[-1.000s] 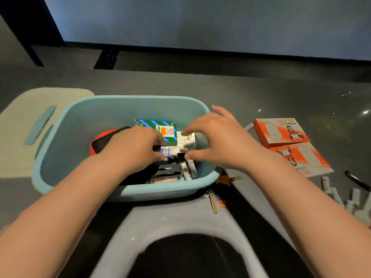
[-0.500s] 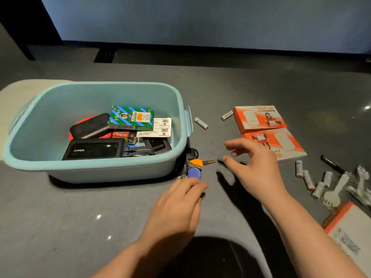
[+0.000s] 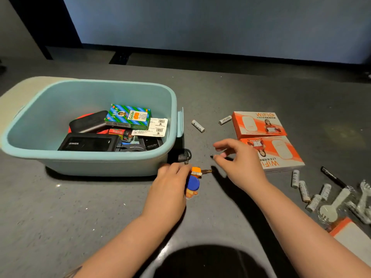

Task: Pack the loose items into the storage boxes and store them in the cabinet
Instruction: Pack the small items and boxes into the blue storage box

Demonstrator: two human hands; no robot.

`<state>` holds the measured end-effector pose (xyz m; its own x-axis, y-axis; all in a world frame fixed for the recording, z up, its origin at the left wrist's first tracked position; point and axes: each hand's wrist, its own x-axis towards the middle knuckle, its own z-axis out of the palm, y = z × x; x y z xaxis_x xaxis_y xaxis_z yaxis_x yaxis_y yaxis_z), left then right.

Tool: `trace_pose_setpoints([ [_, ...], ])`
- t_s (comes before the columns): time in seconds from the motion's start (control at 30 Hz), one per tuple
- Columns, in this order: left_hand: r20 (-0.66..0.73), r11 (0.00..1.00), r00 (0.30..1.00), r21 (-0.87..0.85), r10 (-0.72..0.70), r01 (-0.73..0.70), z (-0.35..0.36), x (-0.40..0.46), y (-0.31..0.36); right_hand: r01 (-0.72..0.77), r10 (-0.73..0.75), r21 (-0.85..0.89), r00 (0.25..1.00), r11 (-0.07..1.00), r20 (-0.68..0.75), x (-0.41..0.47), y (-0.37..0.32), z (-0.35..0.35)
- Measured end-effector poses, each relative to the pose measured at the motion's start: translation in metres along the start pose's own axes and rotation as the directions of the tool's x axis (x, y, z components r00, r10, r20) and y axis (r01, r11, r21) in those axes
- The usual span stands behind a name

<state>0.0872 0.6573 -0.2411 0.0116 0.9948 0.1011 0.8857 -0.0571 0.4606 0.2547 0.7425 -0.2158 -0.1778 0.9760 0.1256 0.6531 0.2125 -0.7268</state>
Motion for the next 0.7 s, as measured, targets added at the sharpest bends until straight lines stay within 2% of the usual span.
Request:
trace_pose_setpoints([
  [0.1, -0.030, 0.997, 0.999, -0.079, -0.027, 0.024, -0.006, -0.004, -0.007, 0.029, -0.026, -0.098, 0.999, 0.995, 0.035, 0.038, 0.006, 0.011],
  [0.17, -0.037, 0.996, 0.997, -0.071, -0.062, 0.059, -0.007, -0.009, -0.010, 0.125, -0.089, -0.259, 0.985, 0.958, 0.147, 0.068, 0.007, 0.018],
  [0.27, -0.055, 0.990, 0.992, -0.099, -0.111, 0.105, -0.009, -0.013, -0.010, 0.337, -0.130, -0.475, 0.900, 0.813, 0.416, 0.109, 0.000, 0.025],
  [0.4, -0.067, 0.988, 0.990, -0.100, -0.127, 0.120, -0.014, -0.012, -0.010, 0.557, -0.106, -0.575, 0.767, 0.599, 0.632, 0.142, -0.008, 0.032],
  [0.5, -0.043, 0.991, 0.994, -0.091, -0.102, 0.098, -0.018, -0.011, -0.009, 0.575, -0.099, -0.558, 0.744, 0.599, 0.660, 0.151, -0.006, 0.035],
  [0.7, -0.096, 0.984, 0.992, -0.166, -0.085, 0.068, -0.023, -0.017, -0.005, 0.499, -0.138, -0.558, 0.814, 0.664, 0.564, 0.131, 0.005, 0.028],
])
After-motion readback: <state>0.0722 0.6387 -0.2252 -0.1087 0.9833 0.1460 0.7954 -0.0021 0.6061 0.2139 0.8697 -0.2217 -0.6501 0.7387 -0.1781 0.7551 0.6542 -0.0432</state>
